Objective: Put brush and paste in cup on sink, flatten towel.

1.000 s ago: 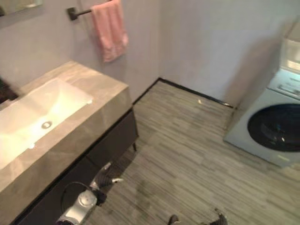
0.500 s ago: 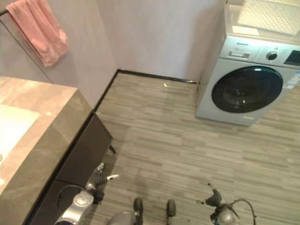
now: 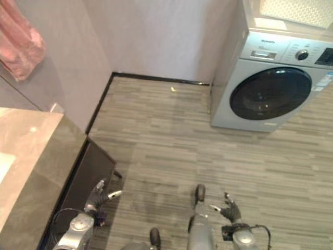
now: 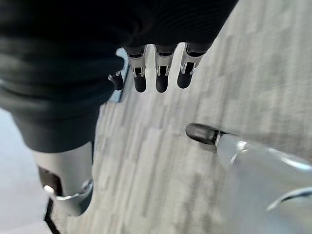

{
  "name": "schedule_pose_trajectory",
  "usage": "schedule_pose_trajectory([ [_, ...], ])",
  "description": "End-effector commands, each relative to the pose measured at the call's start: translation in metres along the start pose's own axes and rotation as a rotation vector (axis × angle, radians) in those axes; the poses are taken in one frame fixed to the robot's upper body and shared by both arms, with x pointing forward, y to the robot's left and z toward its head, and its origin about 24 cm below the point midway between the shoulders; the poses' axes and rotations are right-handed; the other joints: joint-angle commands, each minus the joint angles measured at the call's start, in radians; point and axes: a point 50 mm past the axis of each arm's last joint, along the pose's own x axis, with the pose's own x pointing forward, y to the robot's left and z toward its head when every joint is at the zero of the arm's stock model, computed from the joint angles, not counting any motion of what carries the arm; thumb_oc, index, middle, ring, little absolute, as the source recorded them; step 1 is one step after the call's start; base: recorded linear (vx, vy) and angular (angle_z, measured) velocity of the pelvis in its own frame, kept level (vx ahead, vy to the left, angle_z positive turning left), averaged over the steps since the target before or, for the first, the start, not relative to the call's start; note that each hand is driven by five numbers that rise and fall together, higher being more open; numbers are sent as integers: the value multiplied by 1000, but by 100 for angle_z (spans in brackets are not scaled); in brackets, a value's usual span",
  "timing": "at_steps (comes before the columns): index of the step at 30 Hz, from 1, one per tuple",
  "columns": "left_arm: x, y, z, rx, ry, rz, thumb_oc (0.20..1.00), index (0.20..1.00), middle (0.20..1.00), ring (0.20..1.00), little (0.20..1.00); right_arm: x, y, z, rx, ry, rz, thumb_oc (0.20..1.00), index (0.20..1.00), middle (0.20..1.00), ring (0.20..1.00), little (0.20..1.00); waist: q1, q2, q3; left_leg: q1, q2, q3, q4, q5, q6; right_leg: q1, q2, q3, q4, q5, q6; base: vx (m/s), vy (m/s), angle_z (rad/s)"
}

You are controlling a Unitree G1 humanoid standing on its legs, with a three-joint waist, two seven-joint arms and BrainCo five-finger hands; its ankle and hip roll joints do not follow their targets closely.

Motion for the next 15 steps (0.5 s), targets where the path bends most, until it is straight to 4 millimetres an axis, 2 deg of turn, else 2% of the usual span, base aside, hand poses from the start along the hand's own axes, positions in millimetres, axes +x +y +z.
schedule_pose_trajectory([
  [1,6,5,30,40,-133,-8,1000,1000,1000,1000,1000,-1,-18,13,-11,-76,-15,1000,1000,1000,1000,1000,-45,27,-34,91,89,-121,234,240,-96,81,120,47,91,106,-42,618,-540,151],
  [2,9,3,34,-16,-126,-2,1000,1000,1000,1000,1000,-2,-20,11,-43,-65,-30,1000,1000,1000,1000,1000,-35,3,-28,-40,144,-89,469,391,-94,157,137,33,94,58,-105,289,-299,156],
  [3,10,3,34,-15,-126,-3,1000,1000,1000,1000,1000,-2,-20,11,-42,-65,-30,1000,1000,1000,1000,1000,-37,6,-28,-50,147,-94,484,385,-95,155,139,29,95,58,-106,398,-468,60],
  [4,11,4,39,-29,-138,-1,1000,1000,1000,1000,1000,-4,-24,8,-53,-57,-46,1000,1000,1000,1000,1000,-25,-10,-12,-126,169,-82,625,392,-82,192,143,18,90,27,-141,344,-389,24],
  [5,11,6,44,-23,-156,-2,1000,1000,1000,1000,1000,-6,-27,7,-44,-49,-55,1000,1000,1000,1000,1000,-3,-24,9,-196,181,-43,686,374,-79,254,166,14,75,-20,-162,346,-388,9],
  [6,11,6,44,-22,-156,-2,1000,1000,1000,1000,1000,-6,-27,7,-43,-49,-54,1000,1000,1000,1000,1000,-4,-26,8,-200,178,-43,685,376,-77,252,163,13,75,-19,-162,509,-326,15],
  [7,13,8,47,-5,-159,-4,1000,1000,1000,1000,1000,-9,-30,2,-55,-28,-58,1000,1000,1000,1000,1000,11,-29,22,-293,190,52,651,326,-86,310,161,-3,65,-45,-159,261,-107,9],
  [8,13,8,47,-5,-159,-4,1000,1000,1000,1000,1000,-9,-30,2,-55,-28,-58,1000,1000,1000,1000,1000,12,-28,22,-293,192,53,653,324,-86,310,162,-2,65,-45,-158,454,-159,37],
  [9,14,8,45,19,-152,-4,1000,1000,1000,1000,1000,-14,-33,-2,-69,-22,-64,1000,1000,1000,1000,1000,14,-26,22,-346,216,133,552,320,-87,341,160,-22,63,-67,-153,280,-44,33],
  [10,15,6,46,20,-151,-12,1000,1000,1000,1000,1000,-16,-34,-4,-68,-14,-69,1000,1000,1000,1000,1000,15,-28,22,-359,223,159,506,317,-89,358,151,-28,57,-75,-145,531,12,45],
  [11,16,5,40,20,-123,-1,1000,1000,1000,1000,1000,-17,-37,-5,-113,-15,-63,1000,1000,1000,1000,1000,31,-24,22,-411,178,148,314,334,-90,385,155,-22,46,-94,-126,347,66,43],
  [12,16,5,40,20,-123,-2,1000,1000,1000,1000,1000,-17,-37,-5,-113,-14,-63,1000,1000,1000,1000,1000,30,-26,22,-406,173,149,305,338,-89,387,151,-24,45,-95,-125,419,114,60],
  [13,16,6,38,8,-115,8,1000,1000,1000,1000,1000,-18,-37,-5,-128,-19,-54,1000,1000,1000,1000,1000,45,-19,19,-418,154,115,197,361,-93,409,157,-21,38,-103,-117,360,106,-1],
  [14,15,7,33,-4,-101,15,1000,1000,1000,1000,1000,-19,-38,-6,-145,-18,-50,1000,1000,1000,1000,1000,60,-11,18,-411,152,84,87,412,-105,441,161,-19,32,-117,-107,494,155,-35],
  [15,14,6,30,-12,-93,12,1000,1000,1000,1000,1000,-20,-40,-7,-158,-15,-50,1000,1000,1000,1000,1000,64,-2,15,-425,173,94,11,442,-115,456,158,-21,28,-124,-101,649,191,-69],
])
